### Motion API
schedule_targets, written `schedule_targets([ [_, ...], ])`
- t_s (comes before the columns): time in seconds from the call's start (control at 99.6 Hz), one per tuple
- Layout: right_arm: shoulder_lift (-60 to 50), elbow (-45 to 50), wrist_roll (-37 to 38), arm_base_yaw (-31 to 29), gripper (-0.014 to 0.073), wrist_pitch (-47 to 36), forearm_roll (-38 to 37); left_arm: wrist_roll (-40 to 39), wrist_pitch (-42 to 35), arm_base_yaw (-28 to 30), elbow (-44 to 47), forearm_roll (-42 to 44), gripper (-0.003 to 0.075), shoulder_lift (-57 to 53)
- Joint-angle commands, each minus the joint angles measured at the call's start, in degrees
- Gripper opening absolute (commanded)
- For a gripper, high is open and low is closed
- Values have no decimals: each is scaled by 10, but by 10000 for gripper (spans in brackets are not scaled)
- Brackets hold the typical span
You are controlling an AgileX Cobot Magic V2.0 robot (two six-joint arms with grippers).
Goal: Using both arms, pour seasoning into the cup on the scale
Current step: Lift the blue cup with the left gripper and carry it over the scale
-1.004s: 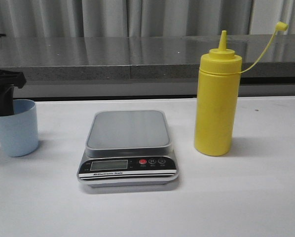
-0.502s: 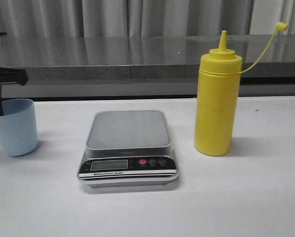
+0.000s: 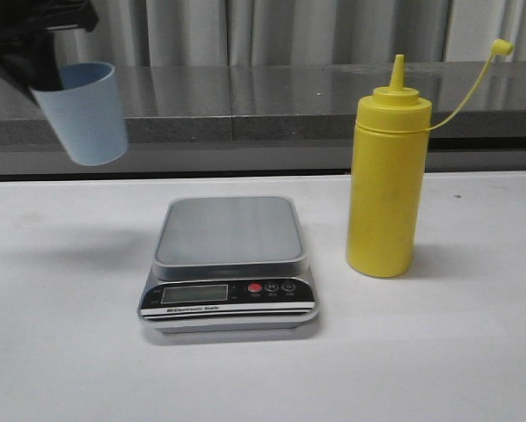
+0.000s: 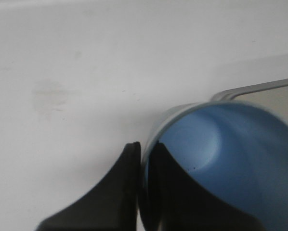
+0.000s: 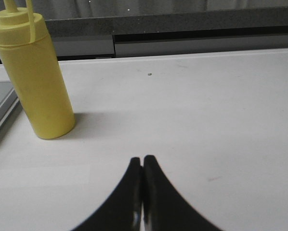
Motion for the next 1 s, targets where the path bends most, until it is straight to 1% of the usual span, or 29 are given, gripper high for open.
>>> schedule_targets([
  [0.0,-7,-10,0,-2,-68,-45,-6,1,-12,-35,-36,-12,-20,-30],
  [0.221,-7,-10,0,-2,-68,-45,-6,18,-33,-117,-51,-12,-20,-20],
  [0.361,-7,-10,0,-2,-68,-45,-6,36,-41,-149,-52,-12,-20,-4],
  [0.411,-7,-10,0,-2,-68,-45,-6,36,-41,-154,-52,-12,-20,6],
  [0.422,-7,-10,0,-2,-68,-45,-6,36,-40,-158,-52,-12,-20,23],
  [0.833,-7,-10,0,-2,-68,-45,-6,33,-30,-158,-52,-12,-15,69],
  [0.903,-7,-10,0,-2,-68,-45,-6,33,-30,-158,-52,-12,19,69],
  [0.953,-7,-10,0,-2,-68,-45,-6,36,-30,-158,-52,-12,72,69],
  [0.994,-7,-10,0,-2,-68,-45,-6,36,-30,-158,-52,-12,132,69],
])
